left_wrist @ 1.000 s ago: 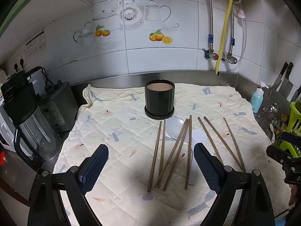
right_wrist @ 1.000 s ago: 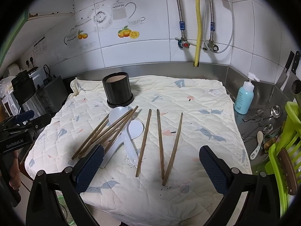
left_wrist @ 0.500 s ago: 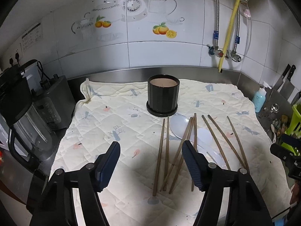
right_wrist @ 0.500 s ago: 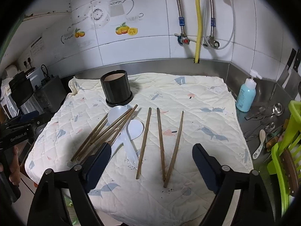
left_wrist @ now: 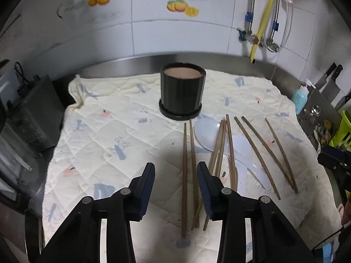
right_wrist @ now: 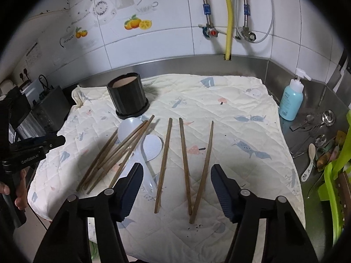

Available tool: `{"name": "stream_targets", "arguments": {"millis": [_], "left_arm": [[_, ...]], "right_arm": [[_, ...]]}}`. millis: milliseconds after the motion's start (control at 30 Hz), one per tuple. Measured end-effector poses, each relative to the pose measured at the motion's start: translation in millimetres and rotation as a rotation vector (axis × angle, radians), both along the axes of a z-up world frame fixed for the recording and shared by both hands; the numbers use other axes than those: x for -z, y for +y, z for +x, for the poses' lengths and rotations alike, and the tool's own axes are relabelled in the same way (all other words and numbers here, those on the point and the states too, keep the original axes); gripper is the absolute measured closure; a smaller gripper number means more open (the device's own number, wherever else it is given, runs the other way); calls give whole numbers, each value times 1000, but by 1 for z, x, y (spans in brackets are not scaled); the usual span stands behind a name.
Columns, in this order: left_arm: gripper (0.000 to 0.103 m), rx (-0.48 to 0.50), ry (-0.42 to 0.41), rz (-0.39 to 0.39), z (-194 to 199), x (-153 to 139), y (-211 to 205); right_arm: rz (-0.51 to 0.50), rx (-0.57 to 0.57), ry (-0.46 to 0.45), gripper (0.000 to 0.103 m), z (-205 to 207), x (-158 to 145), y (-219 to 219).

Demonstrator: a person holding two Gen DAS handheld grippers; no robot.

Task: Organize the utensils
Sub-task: 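Lower the left tool onto a wooden chopstick and close while right tool approaches another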

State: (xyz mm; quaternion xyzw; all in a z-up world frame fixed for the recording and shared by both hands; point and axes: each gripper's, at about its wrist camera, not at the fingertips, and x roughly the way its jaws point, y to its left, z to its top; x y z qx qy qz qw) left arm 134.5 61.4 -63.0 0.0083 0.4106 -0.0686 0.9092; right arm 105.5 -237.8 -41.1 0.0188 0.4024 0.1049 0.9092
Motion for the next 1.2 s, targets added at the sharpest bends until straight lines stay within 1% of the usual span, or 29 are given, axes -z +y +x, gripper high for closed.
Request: {"name": "stream_targets", "arguments": {"millis": [133, 267, 367, 433, 567, 767, 867, 1033, 1133, 1200], "left_arm": [[61, 22, 35, -20, 18, 15, 0], [64, 47, 61, -15, 33, 28, -3], [68, 57, 81, -10, 43, 37, -3], [72, 64, 99, -24, 53, 42, -2], [72, 77, 122, -51, 66, 47, -3], [73, 125, 141, -77, 82, 53, -21], [77, 160, 148, -110, 88, 54, -31], [85, 222, 144, -130, 95, 53, -52], [92, 278, 139, -119, 99, 52, -67], [93, 302, 132, -100, 104, 52, -77]], "right_arm": [[3, 14, 22, 36, 8, 5, -1], [2, 27, 43, 40, 17, 11, -2], [0, 42, 63, 45, 24, 17, -3], [11, 49, 74, 47, 29, 18, -5], [1, 59, 80, 49, 37, 21, -4], [-6, 71, 100, 51, 45, 28, -5], [-2, 85, 105, 51, 49, 30, -9], [-2, 104, 107, 51, 56, 30, -14], [-5, 104, 109, 51, 61, 31, -14], [-8, 102, 106, 51, 61, 31, -14]]}}
